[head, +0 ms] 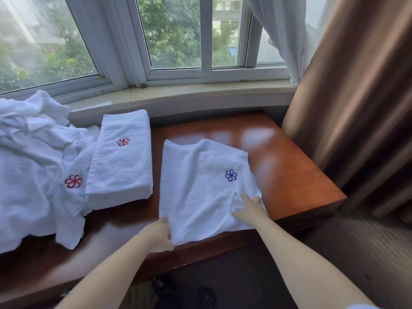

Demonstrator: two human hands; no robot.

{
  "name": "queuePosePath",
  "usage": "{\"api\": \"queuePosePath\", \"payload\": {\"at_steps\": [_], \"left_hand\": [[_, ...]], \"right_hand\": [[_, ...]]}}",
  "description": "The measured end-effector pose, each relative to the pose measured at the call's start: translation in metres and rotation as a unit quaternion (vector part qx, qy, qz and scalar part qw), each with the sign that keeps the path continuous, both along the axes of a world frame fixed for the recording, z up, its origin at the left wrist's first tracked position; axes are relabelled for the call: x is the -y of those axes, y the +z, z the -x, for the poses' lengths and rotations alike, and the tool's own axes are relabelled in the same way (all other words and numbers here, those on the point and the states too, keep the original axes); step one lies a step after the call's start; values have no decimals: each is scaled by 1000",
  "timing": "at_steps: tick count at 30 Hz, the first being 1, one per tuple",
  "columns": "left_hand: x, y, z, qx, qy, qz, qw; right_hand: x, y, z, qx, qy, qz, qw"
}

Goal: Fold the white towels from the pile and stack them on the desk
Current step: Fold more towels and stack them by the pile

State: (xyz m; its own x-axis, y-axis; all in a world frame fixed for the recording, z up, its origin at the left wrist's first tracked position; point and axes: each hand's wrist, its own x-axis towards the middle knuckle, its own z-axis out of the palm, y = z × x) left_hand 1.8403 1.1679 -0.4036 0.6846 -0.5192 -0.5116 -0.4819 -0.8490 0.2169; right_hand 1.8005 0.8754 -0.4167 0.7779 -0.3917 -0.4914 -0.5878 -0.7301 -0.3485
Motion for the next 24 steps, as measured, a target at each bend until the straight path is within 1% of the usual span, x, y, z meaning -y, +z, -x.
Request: {"api": "queuePosePath", "payload": {"at_steps": [2,3,4,5,6,8,9,10,11,14,16,19,22,23,24], "left_hand": [[0,0,-2,-4,9,-3,1000],[0,-1,-3,-3,13,-2,1000],[0,-2,-3,-1,17,1,1000],[0,-3,-4,1,19,2,1000],[1,-4,-4,4,19,0,1000],[1,-4,-6,13,16,-7,1000],[1,-4,-6,16,20,-12,1000],[2,-4,-6,15,25,-21,999],[3,-3,-4,11,32,-31,999],[3,-3,2,-4,45,-34,998],[1,-6,6,-7,72,-8,997],[-5,-13,13,1,116,22,993],[-4,-22,19,41,184,54,981],[-2,-24,21,63,210,64,974],[2,-24,24,85,235,71,966]], "right_hand": [[4,6,-2,-35,0,-5,999],[4,8,-3,-36,-3,-17,999],[4,8,-4,-6,-9,-35,999],[3,7,-4,55,-33,-59,996],[2,6,-5,145,-71,-86,983],[1,10,-4,330,-165,-121,921],[0,14,-1,388,-196,-131,891],[0,15,2,401,-216,-133,880],[-1,11,8,386,-236,-132,882],[2,-17,35,266,-310,-132,903],[1,-28,49,248,-343,-141,895],[-2,-31,51,287,-390,-165,859],[0,-26,49,318,-472,-191,800],[0,-24,50,322,-484,-187,792],[3,-25,50,317,-490,-183,791]]}}
